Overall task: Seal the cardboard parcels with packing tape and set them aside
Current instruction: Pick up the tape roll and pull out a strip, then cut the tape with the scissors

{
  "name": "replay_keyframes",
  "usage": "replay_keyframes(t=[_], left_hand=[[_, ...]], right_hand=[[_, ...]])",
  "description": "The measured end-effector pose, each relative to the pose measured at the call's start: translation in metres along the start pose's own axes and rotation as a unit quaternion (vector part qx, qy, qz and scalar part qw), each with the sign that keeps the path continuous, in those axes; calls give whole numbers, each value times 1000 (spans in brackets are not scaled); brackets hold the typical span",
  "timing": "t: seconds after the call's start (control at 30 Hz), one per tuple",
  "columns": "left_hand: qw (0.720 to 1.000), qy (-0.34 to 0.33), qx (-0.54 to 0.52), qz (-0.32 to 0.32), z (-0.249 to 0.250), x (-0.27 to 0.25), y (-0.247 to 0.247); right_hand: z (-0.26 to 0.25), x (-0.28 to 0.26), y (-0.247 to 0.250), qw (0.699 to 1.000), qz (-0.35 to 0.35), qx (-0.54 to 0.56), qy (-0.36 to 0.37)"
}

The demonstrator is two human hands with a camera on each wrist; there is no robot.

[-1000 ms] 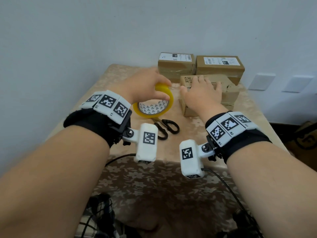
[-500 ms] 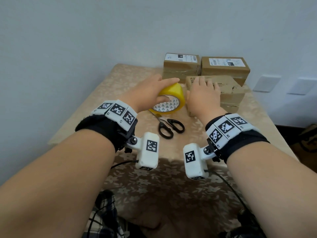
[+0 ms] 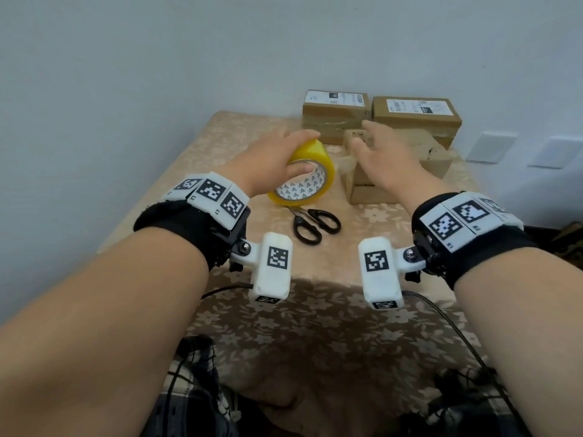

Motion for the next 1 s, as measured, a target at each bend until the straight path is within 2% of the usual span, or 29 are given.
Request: replay_keyframes(t=[0.07,0.1,0.13,0.23,0.33,0.53,0.73,0.9,1.0], left_hand=[[1000,2,6,4,4,-1,0],[1000,5,10,5,6,-1,-1],[1000,8,13,6,8,-1,-1],[1000,12,19,13,10,-3,-1],[999,15,23,17,11,-3,-1],[999,12,26,23,10,-2,-1],[999,14,16,26,6,-1,2],[999,18,9,34,3,-3,8],[999,25,6,28,4,-4,9]], right_hand=[[-8,-12,15,998,50,16,17],[-12,-19,18,998,53,7,25],[-17,-26,17,999,32,-2,33],[-25,-47,-4,994,-94,-19,49],[-32,-62,-23,984,-165,-42,53],[-43,-60,-41,971,-193,-120,70],[-30,-60,-16,959,-257,-110,53],[-4,-70,32,964,-229,-130,42],[19,-74,57,983,-175,-54,3]])
Point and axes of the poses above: each hand's wrist, its own x-axis towards the middle knuckle, its own y-axis out of the back of the hand, z = x × y, the point moved 2 cm from there along x, towards the middle knuckle, and after that the axes turned 3 degrees about -x, right-handed, at the moved point
